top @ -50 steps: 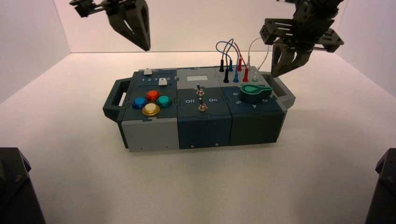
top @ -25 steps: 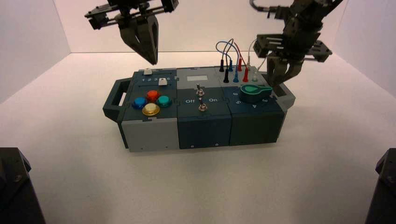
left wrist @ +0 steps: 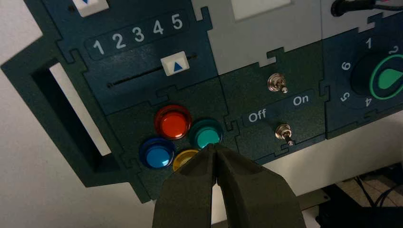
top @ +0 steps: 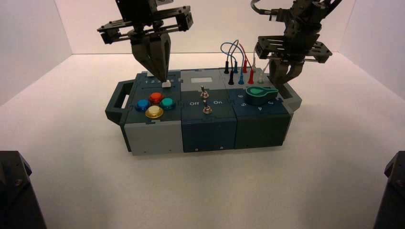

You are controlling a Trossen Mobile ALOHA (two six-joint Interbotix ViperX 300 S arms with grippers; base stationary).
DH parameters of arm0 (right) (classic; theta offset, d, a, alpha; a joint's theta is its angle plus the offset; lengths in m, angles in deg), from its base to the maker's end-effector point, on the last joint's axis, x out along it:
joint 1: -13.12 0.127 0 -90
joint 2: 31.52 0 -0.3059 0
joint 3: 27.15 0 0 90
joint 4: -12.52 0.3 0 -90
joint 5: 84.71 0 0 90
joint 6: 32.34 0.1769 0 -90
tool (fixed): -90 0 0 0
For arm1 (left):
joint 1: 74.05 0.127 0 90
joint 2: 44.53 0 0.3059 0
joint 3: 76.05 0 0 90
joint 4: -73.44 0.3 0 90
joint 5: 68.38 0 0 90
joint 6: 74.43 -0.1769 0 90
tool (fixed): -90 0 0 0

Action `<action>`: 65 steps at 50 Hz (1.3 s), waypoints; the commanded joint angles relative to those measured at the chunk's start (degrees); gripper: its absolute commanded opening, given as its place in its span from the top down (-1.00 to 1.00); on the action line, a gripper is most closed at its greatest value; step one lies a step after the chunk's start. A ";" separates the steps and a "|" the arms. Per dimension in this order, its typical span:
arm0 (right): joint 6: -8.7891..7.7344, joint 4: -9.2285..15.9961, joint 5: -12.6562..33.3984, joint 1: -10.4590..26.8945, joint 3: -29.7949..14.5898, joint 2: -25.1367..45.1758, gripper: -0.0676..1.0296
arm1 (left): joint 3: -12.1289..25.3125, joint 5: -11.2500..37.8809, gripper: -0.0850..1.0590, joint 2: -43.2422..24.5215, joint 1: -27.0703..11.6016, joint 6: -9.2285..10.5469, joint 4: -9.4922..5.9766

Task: Flip the top switch on with the left gripper.

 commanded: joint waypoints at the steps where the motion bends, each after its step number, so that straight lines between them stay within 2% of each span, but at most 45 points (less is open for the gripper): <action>1: -1.14 -0.44 -0.09 -0.18 0.62 0.53 0.92 | 1.85 -0.09 0.91 0.00 -0.70 0.70 -0.18; 19: -1.49 -0.44 -0.62 -0.18 1.14 0.26 0.92 | 4.75 0.09 0.91 -2.81 -0.88 1.67 -0.62; 41: -1.49 -0.44 -0.62 -0.09 1.23 0.70 0.92 | 10.55 0.44 0.91 -9.76 -5.27 3.34 -0.70; 65: -1.67 -0.44 -0.62 -0.09 1.23 0.79 0.92 | 11.87 0.44 0.91 -12.30 -6.59 3.52 -0.70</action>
